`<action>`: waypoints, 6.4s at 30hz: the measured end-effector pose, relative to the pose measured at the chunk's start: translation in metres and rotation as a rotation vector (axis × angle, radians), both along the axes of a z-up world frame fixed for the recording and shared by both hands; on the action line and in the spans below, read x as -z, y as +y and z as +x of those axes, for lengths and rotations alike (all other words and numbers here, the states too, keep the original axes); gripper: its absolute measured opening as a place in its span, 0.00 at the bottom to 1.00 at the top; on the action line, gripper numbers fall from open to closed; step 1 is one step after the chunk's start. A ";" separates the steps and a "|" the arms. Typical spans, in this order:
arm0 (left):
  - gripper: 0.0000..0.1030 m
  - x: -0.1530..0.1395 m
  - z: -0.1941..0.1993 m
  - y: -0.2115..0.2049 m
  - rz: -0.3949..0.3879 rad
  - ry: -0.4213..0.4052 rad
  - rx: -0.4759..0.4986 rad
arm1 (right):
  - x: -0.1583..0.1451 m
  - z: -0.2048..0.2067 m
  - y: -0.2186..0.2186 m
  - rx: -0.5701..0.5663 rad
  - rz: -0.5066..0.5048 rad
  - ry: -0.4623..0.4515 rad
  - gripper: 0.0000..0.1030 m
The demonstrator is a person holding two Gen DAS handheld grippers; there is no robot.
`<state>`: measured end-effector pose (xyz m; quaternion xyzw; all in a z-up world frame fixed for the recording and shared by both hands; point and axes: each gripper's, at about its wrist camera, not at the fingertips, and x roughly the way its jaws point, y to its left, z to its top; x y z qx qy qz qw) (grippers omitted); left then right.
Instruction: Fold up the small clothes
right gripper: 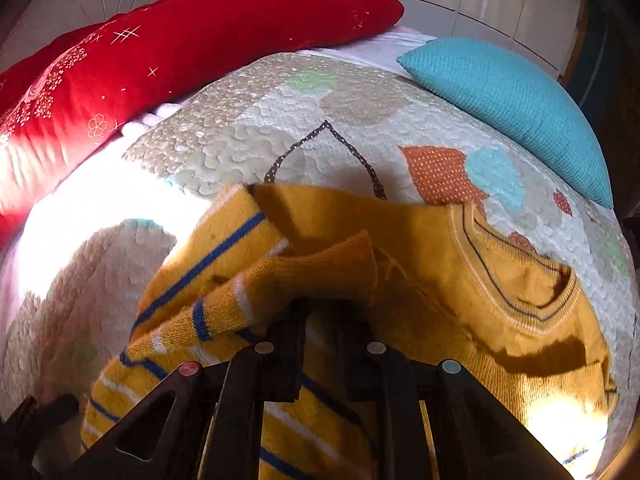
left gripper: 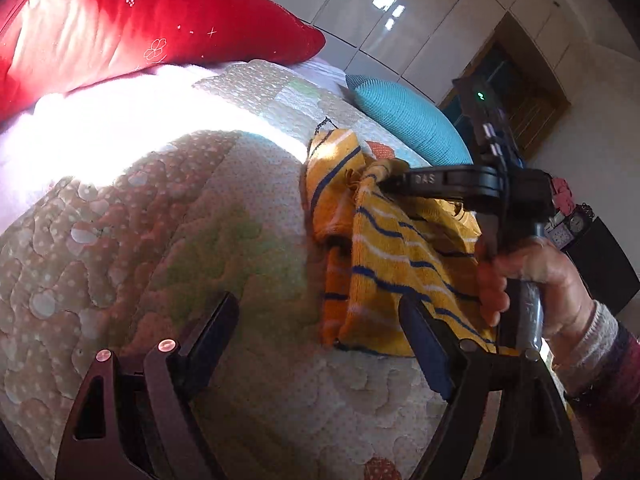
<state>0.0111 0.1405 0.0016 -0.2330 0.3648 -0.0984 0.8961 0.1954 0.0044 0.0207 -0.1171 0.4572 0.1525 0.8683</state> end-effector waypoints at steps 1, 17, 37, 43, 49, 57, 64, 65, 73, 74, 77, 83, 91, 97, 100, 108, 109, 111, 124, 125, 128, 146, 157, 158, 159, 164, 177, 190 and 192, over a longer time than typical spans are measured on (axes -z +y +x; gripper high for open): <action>0.80 0.000 0.000 0.000 -0.002 -0.001 0.002 | 0.000 0.007 0.009 -0.002 -0.016 -0.006 0.14; 0.83 0.006 0.003 0.000 -0.003 0.008 0.012 | -0.048 -0.010 0.026 0.029 0.030 -0.115 0.48; 0.86 0.006 0.017 -0.018 0.121 0.059 0.017 | -0.035 -0.123 -0.362 0.603 0.228 -0.029 0.59; 0.87 0.007 0.021 -0.022 0.157 0.071 0.018 | -0.040 -0.170 -0.332 0.442 0.396 -0.026 0.59; 0.87 0.006 0.021 -0.026 0.188 0.079 0.018 | 0.008 -0.190 -0.316 0.390 0.339 0.041 0.60; 0.87 0.005 0.021 -0.027 0.197 0.082 0.016 | -0.003 -0.228 -0.350 0.472 0.346 -0.051 0.62; 0.95 -0.002 0.036 -0.023 0.091 0.162 0.070 | 0.012 -0.258 -0.364 0.497 0.400 -0.008 0.62; 0.92 -0.003 0.041 -0.024 0.097 0.176 0.074 | 0.013 -0.260 -0.364 0.499 0.400 -0.010 0.62; 0.07 -0.019 0.049 0.011 0.210 0.237 -0.090 | -0.003 -0.274 -0.351 0.479 0.324 -0.061 0.62; 0.11 -0.020 0.044 0.017 0.192 0.238 -0.100 | -0.009 -0.275 -0.346 0.466 0.316 -0.076 0.63; 0.51 -0.020 0.023 0.026 0.158 0.238 -0.110 | -0.027 -0.273 -0.318 0.386 0.303 -0.105 0.67; 0.60 -0.025 -0.027 0.020 0.244 0.199 -0.130 | -0.034 -0.249 -0.199 0.098 0.208 -0.079 0.67; 0.69 -0.033 -0.091 0.032 0.232 0.124 -0.146 | 0.009 -0.225 -0.005 -0.231 -0.165 -0.188 0.67; 0.69 -0.030 -0.114 0.053 0.198 0.107 -0.186 | 0.033 -0.196 0.073 -0.246 -0.452 -0.352 0.49; 0.69 -0.028 -0.114 0.059 0.169 0.120 -0.201 | 0.038 -0.172 0.093 -0.221 -0.472 -0.302 0.15; 0.69 -0.042 -0.101 0.039 0.169 0.101 -0.160 | -0.051 -0.134 -0.015 0.054 0.039 -0.229 0.06; 0.69 -0.044 -0.100 0.033 0.168 0.098 -0.145 | -0.064 -0.131 -0.046 0.120 0.119 -0.227 0.06; 0.69 -0.046 -0.095 0.018 0.167 0.092 -0.111 | -0.083 -0.135 -0.114 0.255 0.244 -0.242 0.06; 0.69 -0.048 -0.073 -0.082 0.214 0.116 0.116 | -0.007 -0.217 -0.335 0.610 0.523 -0.097 0.07; 0.69 -0.050 -0.073 -0.089 0.230 0.110 0.129 | -0.009 -0.217 -0.335 0.599 0.532 -0.098 0.07; 0.69 -0.058 -0.070 -0.107 0.262 0.091 0.158 | -0.013 -0.222 -0.333 0.555 0.521 -0.099 0.08; 0.87 -0.038 0.071 -0.192 0.060 0.125 0.408 | -0.013 -0.183 -0.397 0.506 0.716 -0.037 0.71; 0.43 -0.032 0.119 -0.246 0.008 0.233 0.564 | 0.014 -0.101 -0.392 0.451 1.026 0.098 0.32; 0.42 -0.043 0.115 -0.242 0.019 0.210 0.567 | 0.003 -0.109 -0.392 0.421 1.056 0.074 0.31; 0.42 -0.053 0.110 -0.239 0.024 0.190 0.567 | -0.005 -0.115 -0.391 0.394 1.081 0.051 0.30; 0.57 -0.059 0.086 -0.231 0.175 0.185 0.512 | 0.000 -0.141 -0.391 0.443 0.940 0.008 0.32; 0.73 -0.073 -0.035 -0.175 0.312 0.056 0.287 | -0.045 -0.212 -0.341 0.368 0.697 -0.100 0.30; 1.00 -0.127 -0.147 -0.156 0.538 -0.301 -0.047 | -0.008 -0.290 -0.305 0.449 0.492 -0.106 0.25; 1.00 -0.137 -0.158 -0.157 0.586 -0.380 -0.105 | -0.024 -0.304 -0.304 0.463 0.460 -0.169 0.39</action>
